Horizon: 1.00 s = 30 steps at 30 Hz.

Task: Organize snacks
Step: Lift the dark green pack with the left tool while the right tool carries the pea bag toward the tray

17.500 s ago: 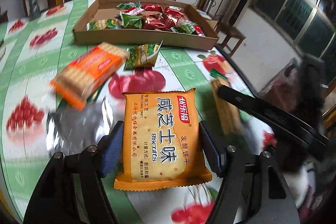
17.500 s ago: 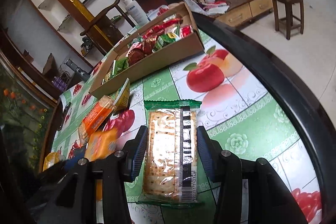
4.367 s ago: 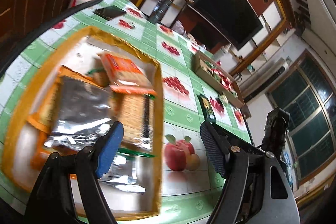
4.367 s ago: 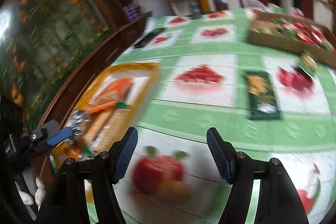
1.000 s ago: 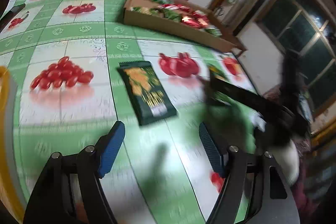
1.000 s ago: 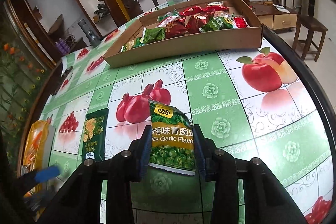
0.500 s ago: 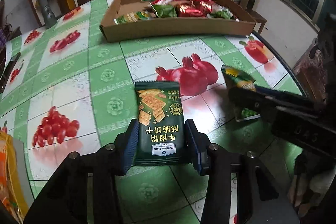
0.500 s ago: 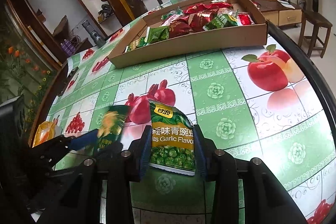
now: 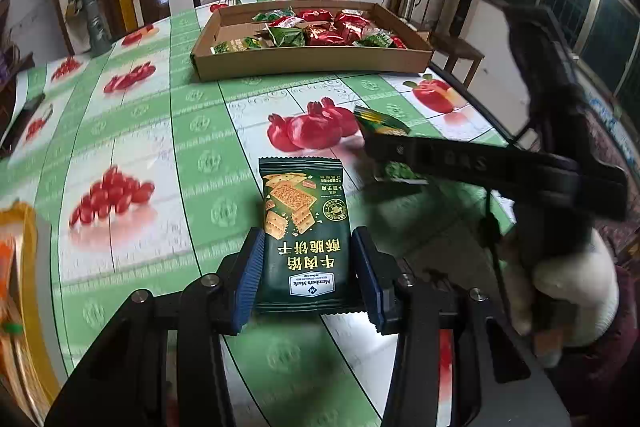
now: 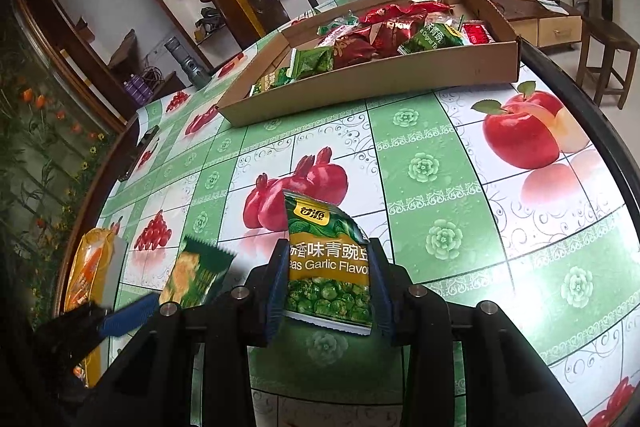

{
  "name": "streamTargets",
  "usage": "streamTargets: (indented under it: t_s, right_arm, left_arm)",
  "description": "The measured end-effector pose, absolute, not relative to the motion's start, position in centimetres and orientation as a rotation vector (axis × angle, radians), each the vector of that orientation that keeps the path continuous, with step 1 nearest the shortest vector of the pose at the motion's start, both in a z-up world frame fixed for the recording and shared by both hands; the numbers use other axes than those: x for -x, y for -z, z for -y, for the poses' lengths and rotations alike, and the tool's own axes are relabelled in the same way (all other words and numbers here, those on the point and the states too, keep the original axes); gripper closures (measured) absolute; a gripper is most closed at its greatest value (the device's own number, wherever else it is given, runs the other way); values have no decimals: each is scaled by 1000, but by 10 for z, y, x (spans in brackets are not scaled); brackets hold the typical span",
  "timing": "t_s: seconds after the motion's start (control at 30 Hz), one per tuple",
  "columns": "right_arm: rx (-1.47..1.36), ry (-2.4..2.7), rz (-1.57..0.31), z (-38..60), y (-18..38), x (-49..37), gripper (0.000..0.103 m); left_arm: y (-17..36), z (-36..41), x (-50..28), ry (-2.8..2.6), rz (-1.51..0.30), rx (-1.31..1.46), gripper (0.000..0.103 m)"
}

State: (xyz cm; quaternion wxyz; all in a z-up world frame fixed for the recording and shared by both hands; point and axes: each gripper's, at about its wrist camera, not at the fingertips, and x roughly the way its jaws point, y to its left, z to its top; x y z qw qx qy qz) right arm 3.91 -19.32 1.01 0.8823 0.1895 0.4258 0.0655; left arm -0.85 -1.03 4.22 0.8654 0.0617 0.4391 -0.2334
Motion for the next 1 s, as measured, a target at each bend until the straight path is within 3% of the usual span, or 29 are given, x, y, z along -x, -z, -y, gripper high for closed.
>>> streamTargets:
  t_s: [0.73,1.0]
  right_arm:
    - [-254,-121,-790,160,-17,-9,64]
    - [-334,-217,-789,139,-34,35,64]
  left_arm:
    - [-85,-125,91,361,-748,127,61]
    - [-85,-150,103,345,-723,170,61]
